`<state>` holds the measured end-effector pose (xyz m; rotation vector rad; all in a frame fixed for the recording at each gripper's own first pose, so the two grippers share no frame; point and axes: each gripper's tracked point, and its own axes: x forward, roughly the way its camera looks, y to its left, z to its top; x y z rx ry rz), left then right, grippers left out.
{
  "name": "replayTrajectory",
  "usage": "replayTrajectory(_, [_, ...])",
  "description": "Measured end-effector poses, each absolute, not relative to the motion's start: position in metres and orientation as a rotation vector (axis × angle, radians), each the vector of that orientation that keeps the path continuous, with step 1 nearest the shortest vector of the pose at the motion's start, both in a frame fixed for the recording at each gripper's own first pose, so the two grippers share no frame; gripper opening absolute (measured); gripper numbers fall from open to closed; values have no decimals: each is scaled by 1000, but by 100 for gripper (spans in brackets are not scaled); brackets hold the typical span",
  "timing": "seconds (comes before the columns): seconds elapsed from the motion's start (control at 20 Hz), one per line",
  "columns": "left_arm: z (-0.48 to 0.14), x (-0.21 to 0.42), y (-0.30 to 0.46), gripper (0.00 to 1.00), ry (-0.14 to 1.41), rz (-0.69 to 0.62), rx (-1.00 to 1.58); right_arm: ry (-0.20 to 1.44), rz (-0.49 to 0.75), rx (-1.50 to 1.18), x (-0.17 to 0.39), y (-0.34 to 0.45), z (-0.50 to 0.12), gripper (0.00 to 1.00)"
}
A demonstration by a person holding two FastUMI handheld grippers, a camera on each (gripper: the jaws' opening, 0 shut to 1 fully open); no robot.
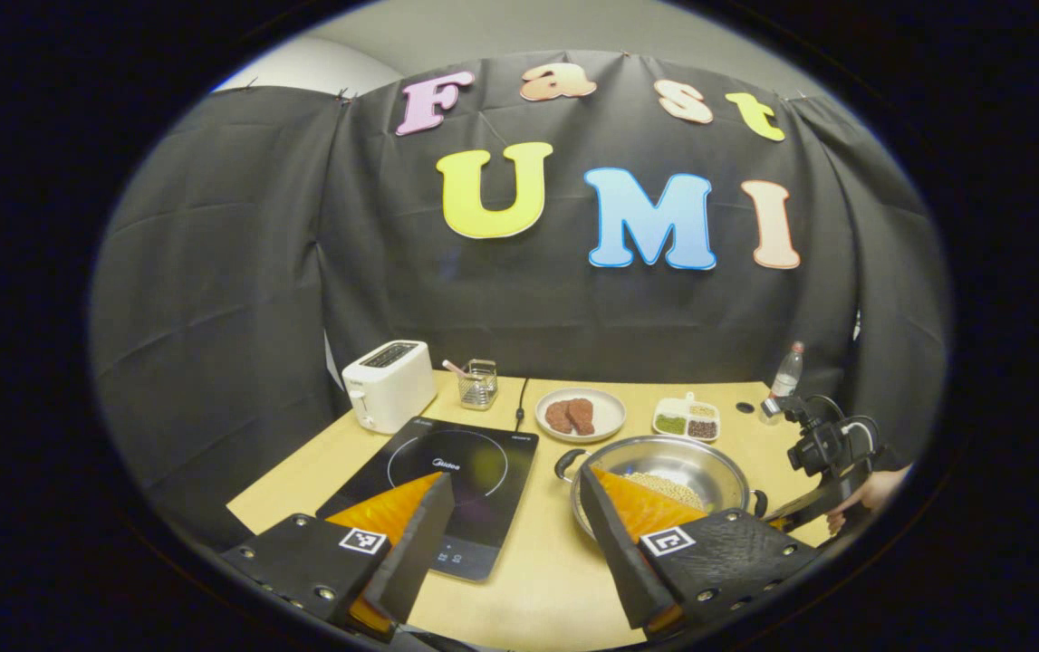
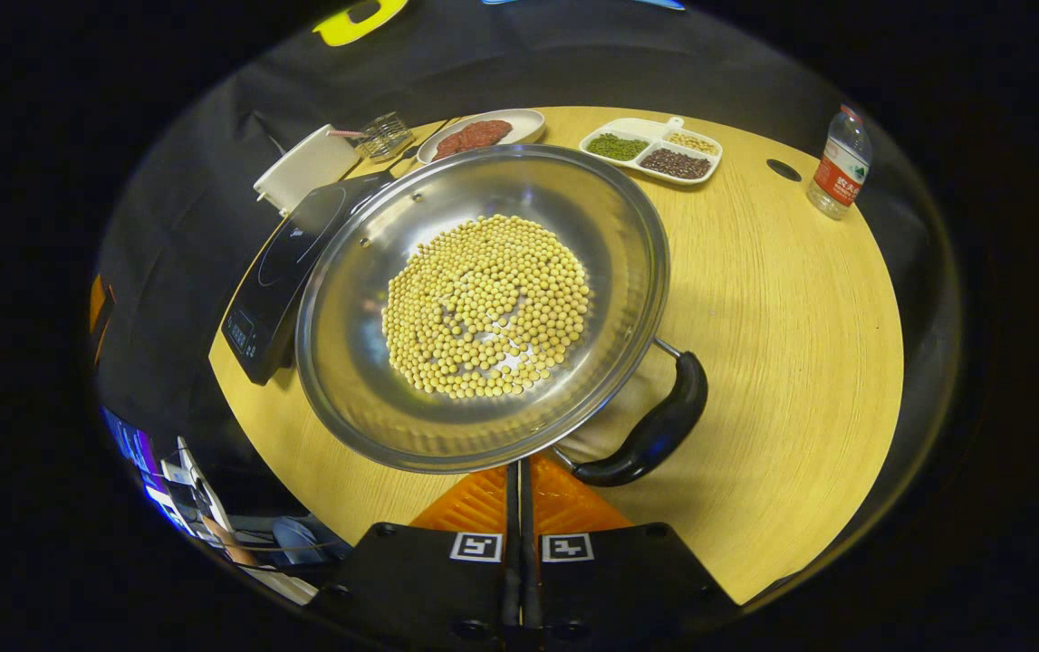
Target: First push the handle of the pot to place it horizontally, then grasp the pot with both hands and set it on the induction cooktop.
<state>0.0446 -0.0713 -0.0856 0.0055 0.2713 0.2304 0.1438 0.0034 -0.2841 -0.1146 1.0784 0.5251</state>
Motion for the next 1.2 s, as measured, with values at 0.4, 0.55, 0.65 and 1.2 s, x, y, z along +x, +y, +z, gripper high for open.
replayTrajectory(0.4, [-76, 47, -95, 86, 225, 275, -3, 1054, 525, -27, 179, -16, -275, 2])
replayTrajectory(0.55, [-65, 48, -102, 82, 194, 271, 3, 1026, 503, 10, 192, -20, -273, 2])
replayTrajectory(0.65, [-66, 52, -107, 82, 194, 254, -1, 1026, 478, 42, 196, -22, -273, 2])
replayTrajectory(1.2, [-78, 83, -82, 82, 240, 140, 9, 969, 313, 162, 225, -29, -264, 2])
